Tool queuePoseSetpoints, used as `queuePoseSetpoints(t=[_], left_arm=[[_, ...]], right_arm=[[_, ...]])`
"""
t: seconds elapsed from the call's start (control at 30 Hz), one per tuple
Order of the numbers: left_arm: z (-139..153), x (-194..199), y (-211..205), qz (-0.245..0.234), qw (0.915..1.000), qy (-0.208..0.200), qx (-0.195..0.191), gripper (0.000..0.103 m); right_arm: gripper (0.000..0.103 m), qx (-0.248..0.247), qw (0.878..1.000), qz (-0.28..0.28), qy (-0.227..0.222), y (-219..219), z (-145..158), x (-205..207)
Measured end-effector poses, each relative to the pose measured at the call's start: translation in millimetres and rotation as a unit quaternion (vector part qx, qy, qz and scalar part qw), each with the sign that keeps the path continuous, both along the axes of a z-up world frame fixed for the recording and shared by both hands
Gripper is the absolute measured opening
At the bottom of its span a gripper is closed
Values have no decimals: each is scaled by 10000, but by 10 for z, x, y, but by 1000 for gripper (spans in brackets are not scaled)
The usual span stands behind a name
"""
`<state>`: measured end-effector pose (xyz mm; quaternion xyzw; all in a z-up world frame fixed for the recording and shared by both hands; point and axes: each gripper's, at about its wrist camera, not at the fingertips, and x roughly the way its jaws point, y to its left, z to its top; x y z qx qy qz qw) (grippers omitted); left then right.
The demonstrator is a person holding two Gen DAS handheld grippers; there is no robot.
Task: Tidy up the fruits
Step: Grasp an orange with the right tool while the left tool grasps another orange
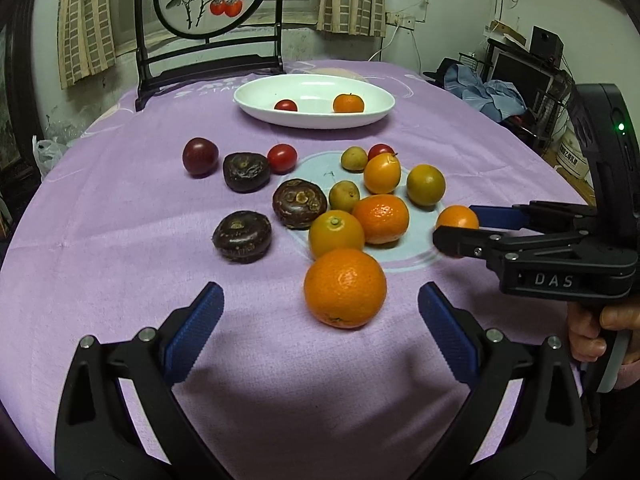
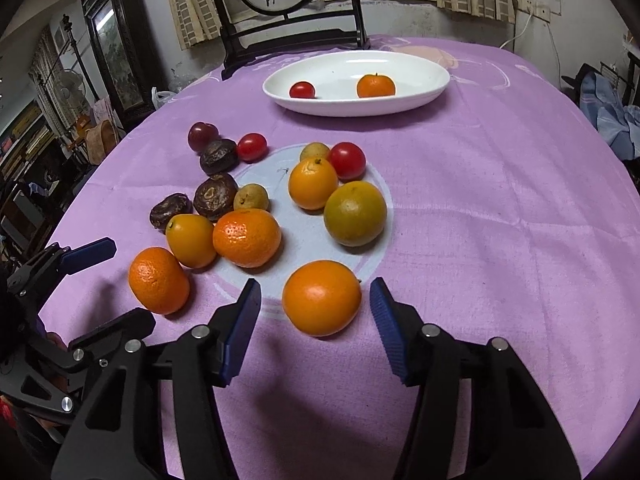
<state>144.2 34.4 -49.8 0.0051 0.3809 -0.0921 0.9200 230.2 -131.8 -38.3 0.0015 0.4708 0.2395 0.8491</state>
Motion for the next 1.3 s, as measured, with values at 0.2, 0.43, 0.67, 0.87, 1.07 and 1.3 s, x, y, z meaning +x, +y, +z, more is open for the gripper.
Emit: queuePoseSetpoints(t=[0.2, 0.43, 0.67, 0.87, 1.07, 1.3], left_arm=[[-7, 3, -6, -14, 10000, 17, 4, 99], [-25, 27, -4, -35, 10000, 88, -16, 98], [-88, 93, 4, -71, 9994, 337, -82, 75], [-92, 97, -24, -165, 9992, 346, -101, 71], [-88, 140, -50, -116, 9993, 365, -31, 65], [-101, 136, -89, -349, 9984, 414, -143, 46]], right_arm=[[47, 32, 9999, -23, 143, -10, -44, 26], [40, 387, 9991, -105, 128, -106, -17, 23], [40, 582, 9974, -273, 311, -199, -59, 75], [40, 529, 9978, -246, 304, -183, -45, 61], [40, 548, 9976, -254, 347, -178, -55, 81], [40, 621, 9971, -245, 376, -188, -65, 92]])
